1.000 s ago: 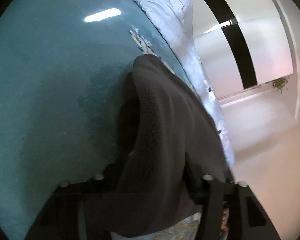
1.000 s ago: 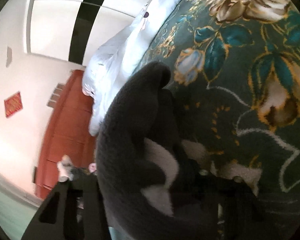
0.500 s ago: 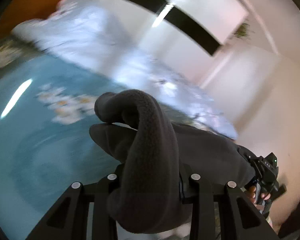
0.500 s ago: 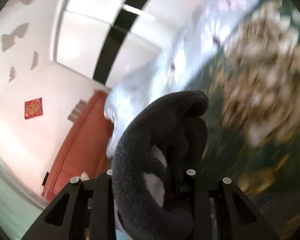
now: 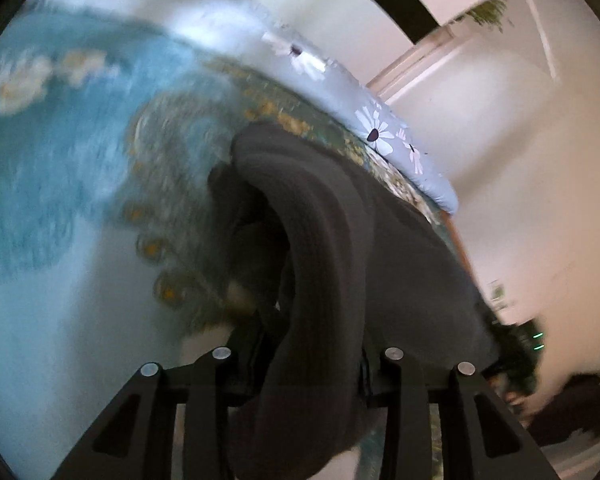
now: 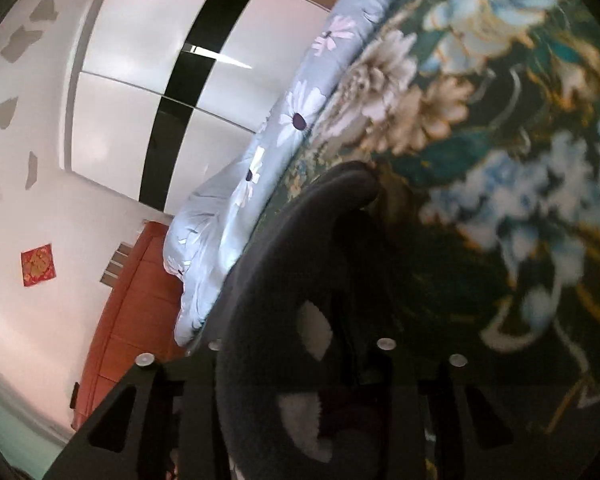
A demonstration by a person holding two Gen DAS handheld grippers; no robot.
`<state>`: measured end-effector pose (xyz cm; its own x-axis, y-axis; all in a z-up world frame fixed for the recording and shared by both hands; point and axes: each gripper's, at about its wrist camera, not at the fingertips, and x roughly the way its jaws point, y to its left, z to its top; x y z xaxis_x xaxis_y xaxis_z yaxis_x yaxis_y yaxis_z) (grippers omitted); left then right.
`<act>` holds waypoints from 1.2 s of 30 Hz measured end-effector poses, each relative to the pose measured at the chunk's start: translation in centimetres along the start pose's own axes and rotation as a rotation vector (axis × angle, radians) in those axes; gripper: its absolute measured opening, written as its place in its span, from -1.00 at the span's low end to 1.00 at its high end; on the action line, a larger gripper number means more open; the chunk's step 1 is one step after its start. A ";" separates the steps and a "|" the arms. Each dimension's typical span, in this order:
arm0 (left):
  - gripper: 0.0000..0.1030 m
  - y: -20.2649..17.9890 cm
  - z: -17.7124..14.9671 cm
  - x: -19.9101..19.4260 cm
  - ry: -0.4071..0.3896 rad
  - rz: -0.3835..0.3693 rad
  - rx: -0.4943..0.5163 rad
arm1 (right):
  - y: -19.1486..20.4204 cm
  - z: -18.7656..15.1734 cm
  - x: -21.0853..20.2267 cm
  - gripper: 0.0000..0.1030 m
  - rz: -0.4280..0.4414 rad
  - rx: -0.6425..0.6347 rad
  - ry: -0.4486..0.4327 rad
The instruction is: Fold clothes
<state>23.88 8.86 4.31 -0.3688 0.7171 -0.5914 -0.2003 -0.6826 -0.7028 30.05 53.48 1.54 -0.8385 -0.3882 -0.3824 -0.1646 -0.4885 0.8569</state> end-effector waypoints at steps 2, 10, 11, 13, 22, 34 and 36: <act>-0.15 0.6 -1.0 -0.8 0.017 -0.028 -0.034 | -0.4 0.0 -0.3 -0.12 -0.012 0.028 0.003; -0.05 2.1 -3.0 -6.1 -0.054 0.054 -0.052 | 0.6 1.2 -8.4 -0.12 -0.146 0.013 -0.179; -0.05 1.6 -2.9 -6.7 -0.073 0.076 -0.040 | 1.3 1.4 -9.2 -0.12 -0.166 0.002 -0.207; -0.04 -0.1 -2.5 -7.7 -0.125 0.137 0.003 | 3.6 1.7 -9.5 -0.12 -0.180 -0.056 -0.236; -0.04 -8.3 -1.7 -5.8 -0.156 0.183 0.284 | 11.2 -1.0 0.6 -0.10 -0.212 -0.380 0.032; -0.04 -5.4 -2.8 -2.7 -0.029 0.165 0.233 | 8.3 -2.1 2.6 -0.10 -0.287 -0.327 0.063; -0.04 -4.8 -3.8 -4.0 -0.037 0.161 0.274 | 9.2 -3.2 1.7 0.01 -0.308 -0.386 0.054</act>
<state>29.79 9.80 8.57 -0.4472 0.5945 -0.6683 -0.3721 -0.8031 -0.4654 28.78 45.90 7.65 -0.7512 -0.2150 -0.6241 -0.1877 -0.8368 0.5142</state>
